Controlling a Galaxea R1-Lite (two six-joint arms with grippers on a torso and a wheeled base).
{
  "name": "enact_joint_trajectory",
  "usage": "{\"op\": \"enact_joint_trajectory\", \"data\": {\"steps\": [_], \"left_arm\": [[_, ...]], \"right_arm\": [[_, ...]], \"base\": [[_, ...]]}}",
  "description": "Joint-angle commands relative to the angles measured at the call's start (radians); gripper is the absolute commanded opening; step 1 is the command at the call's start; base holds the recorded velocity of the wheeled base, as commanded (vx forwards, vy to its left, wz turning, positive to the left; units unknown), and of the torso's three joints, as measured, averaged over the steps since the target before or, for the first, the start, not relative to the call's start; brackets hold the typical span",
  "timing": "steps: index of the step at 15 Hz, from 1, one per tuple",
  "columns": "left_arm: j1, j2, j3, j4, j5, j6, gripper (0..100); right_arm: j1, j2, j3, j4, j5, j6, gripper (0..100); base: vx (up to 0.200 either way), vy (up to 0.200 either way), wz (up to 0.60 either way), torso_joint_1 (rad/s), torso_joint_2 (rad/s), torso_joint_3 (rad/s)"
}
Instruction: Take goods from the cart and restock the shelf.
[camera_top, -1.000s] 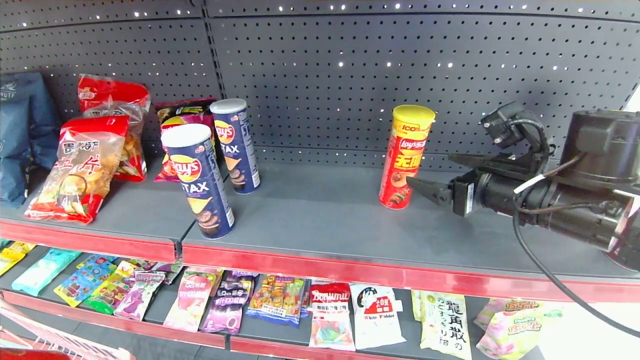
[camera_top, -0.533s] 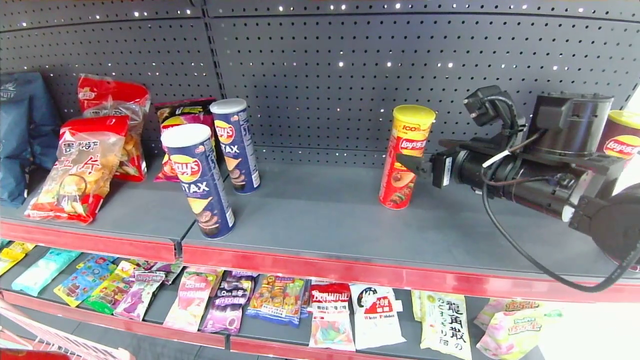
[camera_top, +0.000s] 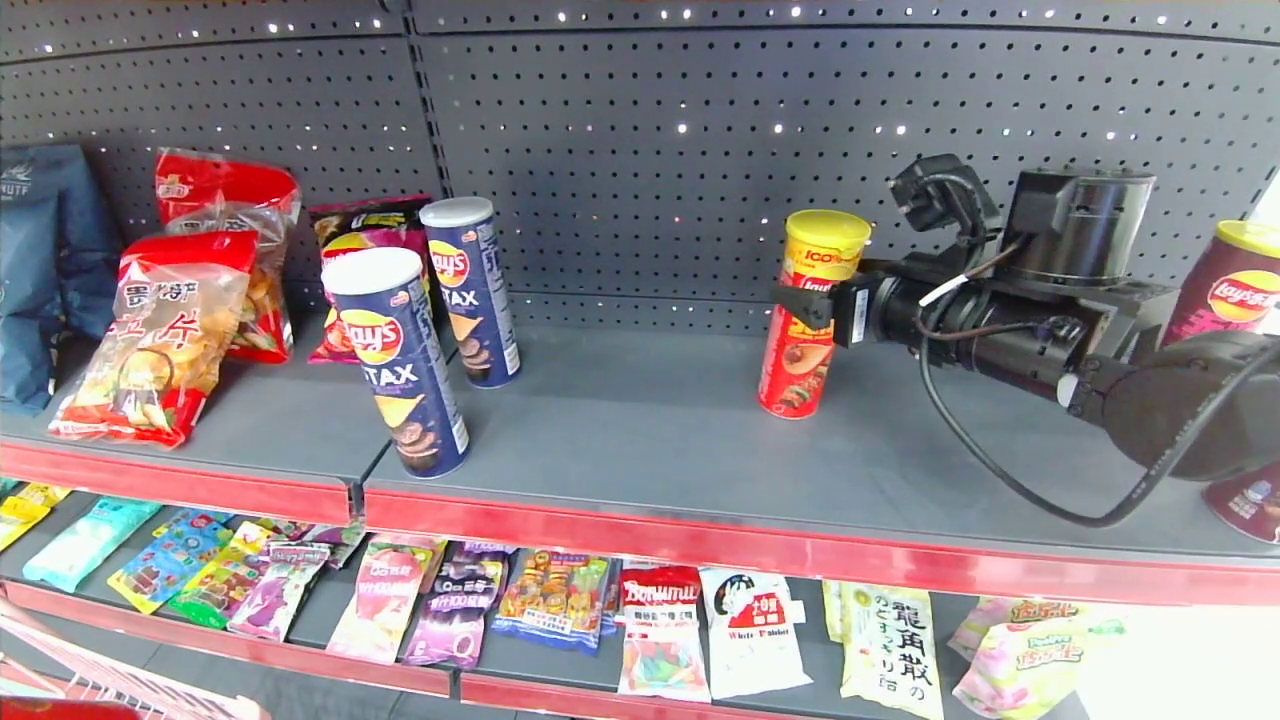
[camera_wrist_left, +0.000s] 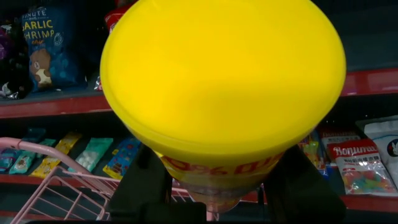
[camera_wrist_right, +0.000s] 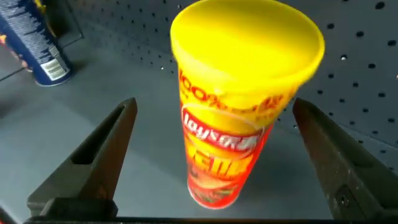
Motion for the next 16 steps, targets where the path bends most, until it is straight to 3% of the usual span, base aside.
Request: {"op": "enact_joint_trajectory", "data": {"steps": [1,6,7,13,16], "left_arm": [[0.000,0.002,0.000,0.000,0.000,0.000,0],[0.000,0.002,0.012,0.000,-0.001,0.000,0],[0.000,0.000,0.012,0.000,0.000,0.000,0],[0.000,0.000,0.023,-0.001,-0.001,0.000,0],[0.000,0.000,0.027,-0.001,-0.003,0.000,0]], "right_arm": [[0.001,0.032,-0.038,-0.001,-0.007,-0.001,100],[0.002,0.091,-0.087,-0.001,-0.034,-0.001,100],[0.002,0.097,-0.090,-0.001,-0.047,-0.001,0],[0.013,0.098,-0.081,-0.001,-0.082,-0.001,0],[0.051,0.034,-0.078,0.013,-0.189,-0.004,0]], "base": [[0.000,0.000,0.00,0.000,0.00,0.000],[0.000,0.000,0.00,0.000,0.00,0.000],[0.000,0.000,0.00,0.000,0.00,0.000],[0.000,0.000,0.00,0.000,0.00,0.000],[0.000,0.000,0.00,0.000,0.00,0.000]]}}
